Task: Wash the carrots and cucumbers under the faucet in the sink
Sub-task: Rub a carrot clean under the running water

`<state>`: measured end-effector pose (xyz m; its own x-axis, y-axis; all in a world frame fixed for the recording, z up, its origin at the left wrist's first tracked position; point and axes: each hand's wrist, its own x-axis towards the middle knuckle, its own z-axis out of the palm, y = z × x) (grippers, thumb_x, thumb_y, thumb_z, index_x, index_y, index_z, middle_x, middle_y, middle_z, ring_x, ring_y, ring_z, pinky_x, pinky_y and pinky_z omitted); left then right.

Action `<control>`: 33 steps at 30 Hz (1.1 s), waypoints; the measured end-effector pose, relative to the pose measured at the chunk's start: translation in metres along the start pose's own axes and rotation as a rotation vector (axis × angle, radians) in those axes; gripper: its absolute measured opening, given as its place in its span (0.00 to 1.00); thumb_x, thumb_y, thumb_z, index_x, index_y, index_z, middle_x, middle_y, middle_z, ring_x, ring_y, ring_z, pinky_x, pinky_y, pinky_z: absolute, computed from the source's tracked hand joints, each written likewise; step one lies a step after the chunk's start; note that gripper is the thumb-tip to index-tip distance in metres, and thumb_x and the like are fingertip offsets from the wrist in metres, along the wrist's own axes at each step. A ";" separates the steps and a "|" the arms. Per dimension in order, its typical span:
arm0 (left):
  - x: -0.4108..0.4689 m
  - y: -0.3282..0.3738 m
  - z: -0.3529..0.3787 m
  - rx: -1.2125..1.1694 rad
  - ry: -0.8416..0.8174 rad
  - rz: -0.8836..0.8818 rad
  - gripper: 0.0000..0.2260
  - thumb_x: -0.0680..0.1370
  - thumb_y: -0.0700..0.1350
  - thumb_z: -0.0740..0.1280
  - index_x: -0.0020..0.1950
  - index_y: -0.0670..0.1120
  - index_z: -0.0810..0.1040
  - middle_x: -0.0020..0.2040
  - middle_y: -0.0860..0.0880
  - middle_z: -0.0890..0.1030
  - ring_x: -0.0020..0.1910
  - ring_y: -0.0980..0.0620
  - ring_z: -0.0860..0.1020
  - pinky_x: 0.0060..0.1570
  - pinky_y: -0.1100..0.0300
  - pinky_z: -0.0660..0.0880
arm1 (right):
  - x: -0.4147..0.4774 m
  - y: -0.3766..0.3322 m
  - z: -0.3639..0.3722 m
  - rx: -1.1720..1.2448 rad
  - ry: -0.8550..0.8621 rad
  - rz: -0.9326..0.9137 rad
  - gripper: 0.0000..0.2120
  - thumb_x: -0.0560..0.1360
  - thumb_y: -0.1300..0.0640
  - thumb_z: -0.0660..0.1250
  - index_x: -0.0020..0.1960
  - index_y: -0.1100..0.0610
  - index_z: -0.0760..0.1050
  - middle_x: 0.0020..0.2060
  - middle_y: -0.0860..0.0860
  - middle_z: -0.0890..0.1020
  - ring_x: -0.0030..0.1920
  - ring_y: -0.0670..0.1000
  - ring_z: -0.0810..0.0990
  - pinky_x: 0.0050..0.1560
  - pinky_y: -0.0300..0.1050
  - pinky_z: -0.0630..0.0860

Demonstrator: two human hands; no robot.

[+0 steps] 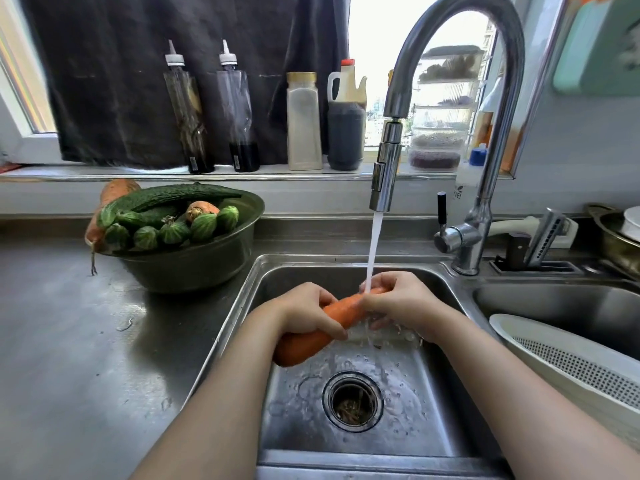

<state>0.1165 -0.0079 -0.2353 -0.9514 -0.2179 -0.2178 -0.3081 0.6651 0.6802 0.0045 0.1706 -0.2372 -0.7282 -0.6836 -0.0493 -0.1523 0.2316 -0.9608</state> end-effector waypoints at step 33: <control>-0.002 0.017 0.006 0.262 0.304 0.085 0.20 0.65 0.57 0.74 0.57 0.62 0.83 0.47 0.61 0.84 0.48 0.58 0.82 0.54 0.53 0.80 | 0.004 0.004 -0.002 -0.036 0.077 -0.014 0.16 0.69 0.65 0.76 0.55 0.57 0.79 0.44 0.60 0.86 0.36 0.55 0.87 0.37 0.49 0.84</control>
<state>0.1130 0.0076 -0.2279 -0.9412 -0.3295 0.0749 -0.2564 0.8408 0.4768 -0.0005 0.1699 -0.2412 -0.7748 -0.6320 -0.0131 -0.1864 0.2481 -0.9506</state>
